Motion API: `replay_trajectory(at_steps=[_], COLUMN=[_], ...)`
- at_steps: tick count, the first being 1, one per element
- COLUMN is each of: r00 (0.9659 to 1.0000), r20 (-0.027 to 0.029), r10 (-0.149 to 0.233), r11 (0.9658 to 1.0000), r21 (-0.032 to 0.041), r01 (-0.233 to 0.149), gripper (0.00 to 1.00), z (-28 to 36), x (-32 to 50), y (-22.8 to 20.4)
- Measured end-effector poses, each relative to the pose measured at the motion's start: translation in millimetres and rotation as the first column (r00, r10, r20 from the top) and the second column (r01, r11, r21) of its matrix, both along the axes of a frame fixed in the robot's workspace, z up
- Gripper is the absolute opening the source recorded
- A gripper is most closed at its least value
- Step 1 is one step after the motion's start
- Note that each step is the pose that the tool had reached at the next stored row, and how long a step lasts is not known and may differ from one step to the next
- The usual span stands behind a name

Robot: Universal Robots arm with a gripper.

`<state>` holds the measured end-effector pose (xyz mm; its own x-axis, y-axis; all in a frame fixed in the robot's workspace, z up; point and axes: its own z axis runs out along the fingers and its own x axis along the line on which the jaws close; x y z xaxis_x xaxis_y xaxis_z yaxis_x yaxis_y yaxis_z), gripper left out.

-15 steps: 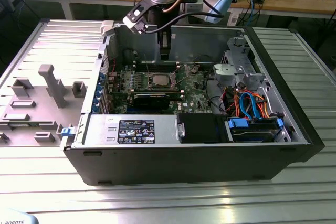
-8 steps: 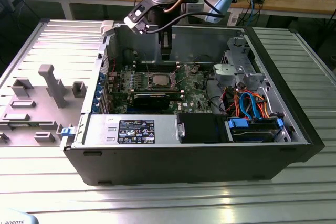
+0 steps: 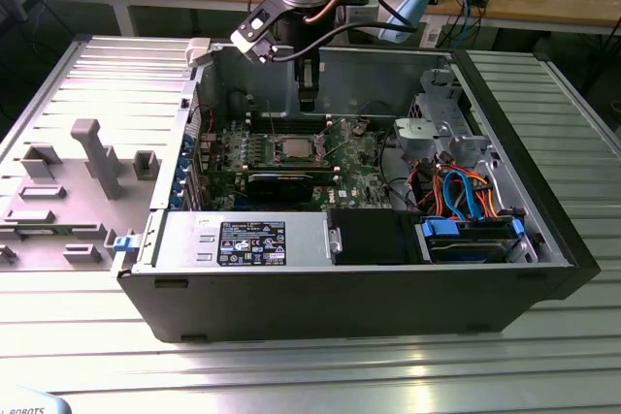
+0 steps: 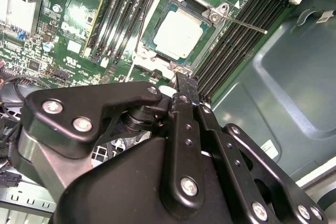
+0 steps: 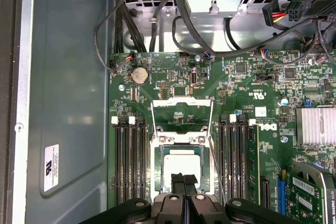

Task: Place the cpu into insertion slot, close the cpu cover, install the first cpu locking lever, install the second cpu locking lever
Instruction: 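Close the cpu cover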

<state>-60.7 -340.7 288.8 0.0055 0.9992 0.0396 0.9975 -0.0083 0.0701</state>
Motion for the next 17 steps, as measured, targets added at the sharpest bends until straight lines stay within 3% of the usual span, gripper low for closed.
replay_trajectory(at_steps=[17], r00=[1.0], r20=[-0.0007], r10=[0.0], r11=[1.0], r21=[0.0], r01=[0.0], gripper=[0.11], z=[0.0], x=[6.3], y=[0.0])
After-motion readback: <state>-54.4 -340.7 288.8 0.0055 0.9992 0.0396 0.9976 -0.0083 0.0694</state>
